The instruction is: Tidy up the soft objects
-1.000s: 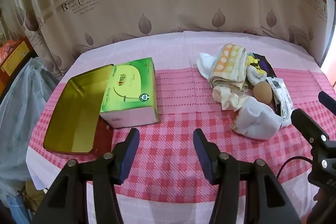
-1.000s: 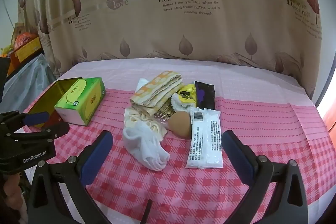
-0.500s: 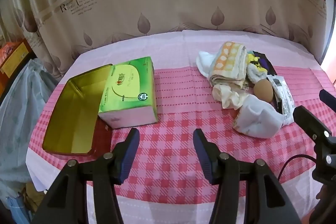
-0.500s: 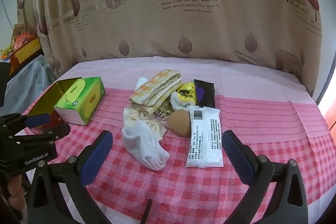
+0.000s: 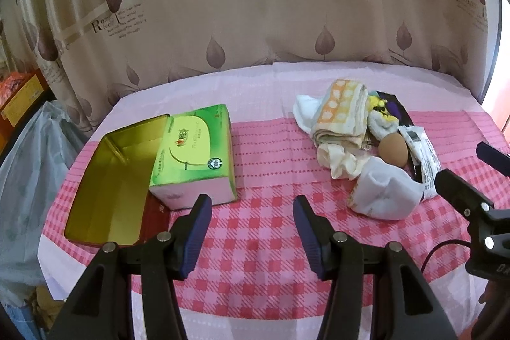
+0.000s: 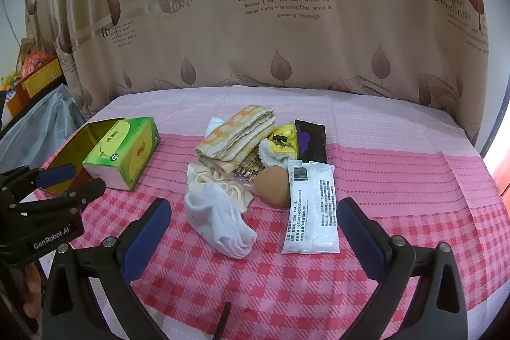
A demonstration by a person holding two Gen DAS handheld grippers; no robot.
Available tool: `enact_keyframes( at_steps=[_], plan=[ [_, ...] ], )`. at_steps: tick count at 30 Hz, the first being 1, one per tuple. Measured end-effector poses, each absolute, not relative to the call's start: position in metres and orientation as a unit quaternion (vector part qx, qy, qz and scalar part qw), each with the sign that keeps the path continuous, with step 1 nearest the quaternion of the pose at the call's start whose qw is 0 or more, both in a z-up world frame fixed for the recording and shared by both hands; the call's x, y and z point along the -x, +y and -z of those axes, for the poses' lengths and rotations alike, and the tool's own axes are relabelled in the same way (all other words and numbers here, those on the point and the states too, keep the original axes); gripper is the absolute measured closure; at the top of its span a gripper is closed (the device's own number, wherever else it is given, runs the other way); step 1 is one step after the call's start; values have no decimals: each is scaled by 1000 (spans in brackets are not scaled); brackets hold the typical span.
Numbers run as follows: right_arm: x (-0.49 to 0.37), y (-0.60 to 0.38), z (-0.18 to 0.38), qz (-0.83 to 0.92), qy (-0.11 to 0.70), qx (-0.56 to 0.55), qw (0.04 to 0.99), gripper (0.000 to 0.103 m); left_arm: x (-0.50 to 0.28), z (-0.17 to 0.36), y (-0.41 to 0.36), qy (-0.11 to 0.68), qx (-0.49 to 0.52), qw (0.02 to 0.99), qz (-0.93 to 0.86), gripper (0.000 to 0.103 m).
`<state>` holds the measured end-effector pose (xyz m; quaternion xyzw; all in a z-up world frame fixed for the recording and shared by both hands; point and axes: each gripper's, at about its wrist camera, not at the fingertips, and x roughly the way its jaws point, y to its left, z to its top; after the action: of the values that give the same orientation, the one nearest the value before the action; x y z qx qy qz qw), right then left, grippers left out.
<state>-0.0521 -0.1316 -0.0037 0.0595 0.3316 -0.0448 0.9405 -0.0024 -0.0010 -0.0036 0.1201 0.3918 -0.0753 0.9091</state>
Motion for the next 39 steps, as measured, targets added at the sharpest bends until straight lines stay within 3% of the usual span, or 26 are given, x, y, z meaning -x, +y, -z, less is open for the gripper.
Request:
enact_keyframes(
  at_steps=[35,39],
  plan=[
    [52,-131,1,47,332,-54,940,0,1,14,-4,424,-125,893,85,49],
    [51,-136,6,57,334,-52,939,4,0,16,-4,427,-124,892,87,49]
  ],
)
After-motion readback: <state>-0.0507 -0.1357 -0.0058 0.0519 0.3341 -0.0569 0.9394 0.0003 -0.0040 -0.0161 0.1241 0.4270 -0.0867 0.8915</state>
